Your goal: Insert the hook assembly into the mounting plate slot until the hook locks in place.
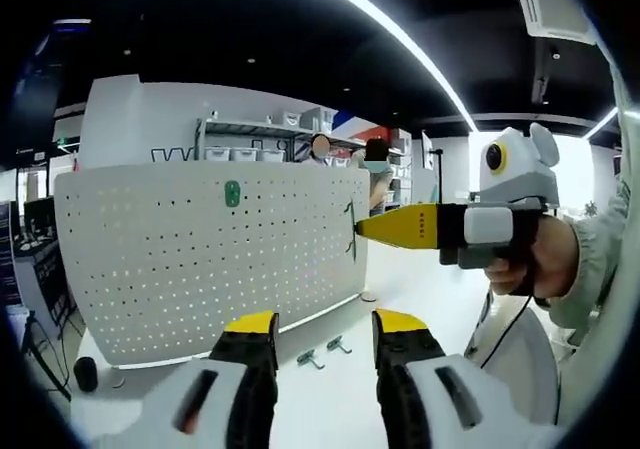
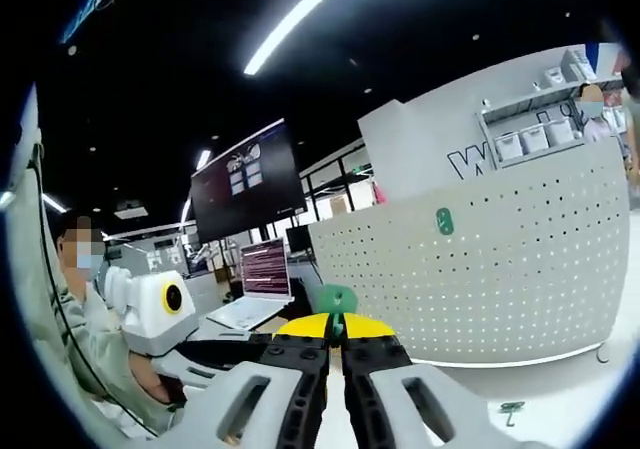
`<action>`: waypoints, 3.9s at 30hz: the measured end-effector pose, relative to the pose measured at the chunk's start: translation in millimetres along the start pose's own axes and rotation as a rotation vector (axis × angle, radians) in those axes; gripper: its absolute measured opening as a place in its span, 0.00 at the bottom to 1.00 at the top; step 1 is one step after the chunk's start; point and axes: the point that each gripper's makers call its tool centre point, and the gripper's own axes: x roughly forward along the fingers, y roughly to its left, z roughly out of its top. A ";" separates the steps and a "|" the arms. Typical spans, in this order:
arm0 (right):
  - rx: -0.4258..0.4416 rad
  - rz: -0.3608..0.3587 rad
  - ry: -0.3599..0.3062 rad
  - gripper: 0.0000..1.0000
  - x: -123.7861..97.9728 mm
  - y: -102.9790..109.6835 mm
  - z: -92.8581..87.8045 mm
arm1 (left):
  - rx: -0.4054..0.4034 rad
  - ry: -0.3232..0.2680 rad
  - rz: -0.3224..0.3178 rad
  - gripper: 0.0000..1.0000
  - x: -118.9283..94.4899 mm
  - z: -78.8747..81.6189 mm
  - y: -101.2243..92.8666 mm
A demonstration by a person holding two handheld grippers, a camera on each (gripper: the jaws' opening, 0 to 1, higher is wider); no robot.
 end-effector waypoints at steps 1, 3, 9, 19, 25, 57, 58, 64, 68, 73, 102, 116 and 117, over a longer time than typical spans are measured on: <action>0.000 -0.003 -0.001 0.01 0.2 -0.8 0.0 | -0.007 0.009 0.002 0.39 -1.1 -2.4 0.6; -0.007 -0.009 0.000 0.01 0.3 -1.9 0.0 | -0.013 0.018 0.006 0.40 -3.5 -6.1 1.7; -0.013 -0.033 -0.008 0.01 2.9 -7.5 1.5 | -0.040 0.043 0.011 0.41 -11.3 -17.4 5.2; -0.015 -0.067 -0.001 0.01 9.0 -16.2 -2.6 | -0.081 0.088 0.018 0.41 -21.5 -36.6 9.5; -0.015 -0.095 0.003 0.01 15.8 -24.5 -7.1 | -0.094 0.112 0.037 0.40 -27.9 -46.1 15.7; -0.173 -0.271 0.089 0.01 59.3 -104.7 -20.4 | -0.106 0.189 0.051 0.39 -36.4 -73.9 29.7; -0.174 -0.275 0.089 0.01 60.2 -106.5 -20.5 | -0.109 0.190 0.052 0.39 -36.6 -74.9 30.2; -0.186 -0.314 0.090 0.01 66.7 -122.3 -21.1 | -0.115 0.197 0.054 0.39 -37.5 -79.5 32.1; -0.209 -0.341 0.096 0.01 70.5 -133.8 -22.3 | -0.102 0.199 0.063 0.39 -38.0 -80.2 34.6; -0.212 -0.377 0.091 0.01 75.8 -149.7 -18.9 | -0.104 0.200 0.065 0.39 -37.5 -81.4 35.7; -0.247 -0.511 0.009 0.01 115.1 -190.9 19.6 | -0.121 0.205 0.072 0.38 -36.3 -88.9 37.3; -0.258 -0.532 -0.015 0.02 128.9 -196.4 33.0 | -0.120 0.209 0.069 0.38 -34.9 -89.7 40.0; -0.258 -0.531 -0.017 0.02 129.9 -196.7 34.0 | -0.120 0.208 0.069 0.38 -34.8 -89.7 40.3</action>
